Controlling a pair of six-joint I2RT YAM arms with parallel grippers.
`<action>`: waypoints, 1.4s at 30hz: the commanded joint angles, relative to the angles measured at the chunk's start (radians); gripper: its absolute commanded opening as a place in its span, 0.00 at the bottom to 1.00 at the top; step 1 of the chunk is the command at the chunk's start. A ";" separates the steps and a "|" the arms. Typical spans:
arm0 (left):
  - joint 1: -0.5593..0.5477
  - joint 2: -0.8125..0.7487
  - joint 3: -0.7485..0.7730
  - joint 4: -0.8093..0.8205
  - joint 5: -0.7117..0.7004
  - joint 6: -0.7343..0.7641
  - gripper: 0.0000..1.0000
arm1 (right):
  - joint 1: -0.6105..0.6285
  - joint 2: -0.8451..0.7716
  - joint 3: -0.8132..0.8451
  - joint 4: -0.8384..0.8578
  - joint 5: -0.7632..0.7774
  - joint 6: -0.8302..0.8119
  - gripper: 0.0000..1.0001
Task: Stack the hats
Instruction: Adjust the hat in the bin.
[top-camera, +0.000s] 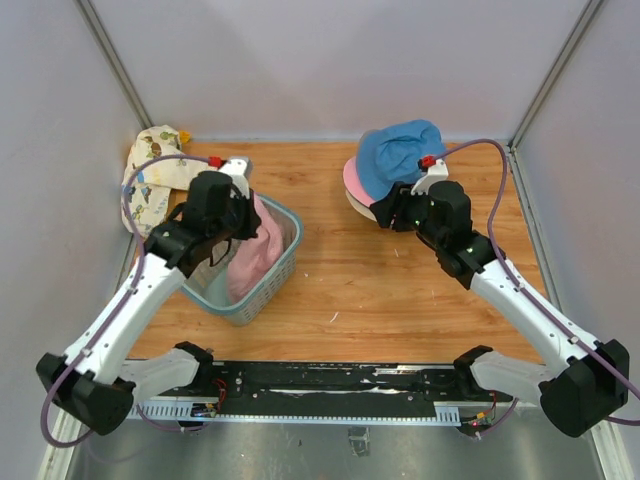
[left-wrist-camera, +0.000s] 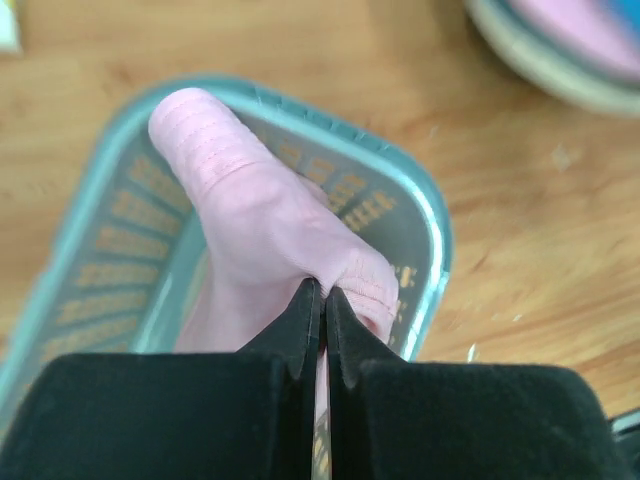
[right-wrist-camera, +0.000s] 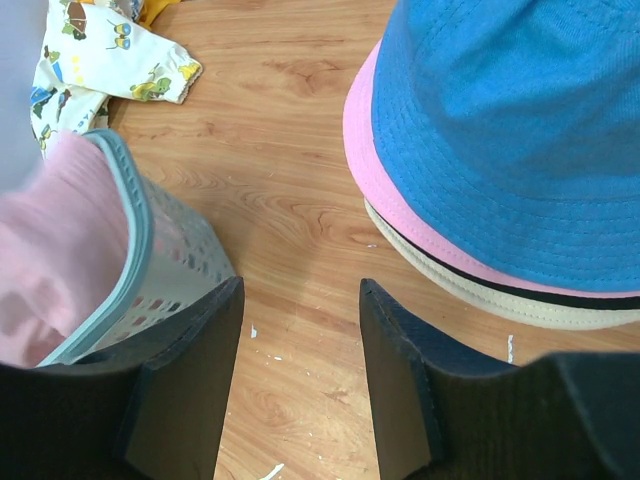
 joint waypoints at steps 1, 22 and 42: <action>-0.006 -0.093 0.145 -0.010 -0.093 -0.006 0.01 | 0.015 -0.016 0.041 0.003 -0.003 -0.015 0.51; -0.006 -0.056 0.521 0.043 0.284 -0.115 0.01 | 0.054 -0.083 -0.017 0.282 -0.288 0.057 0.61; -0.006 -0.090 0.390 0.401 0.479 -0.349 0.01 | 0.076 -0.191 -0.110 0.293 -0.282 0.024 0.72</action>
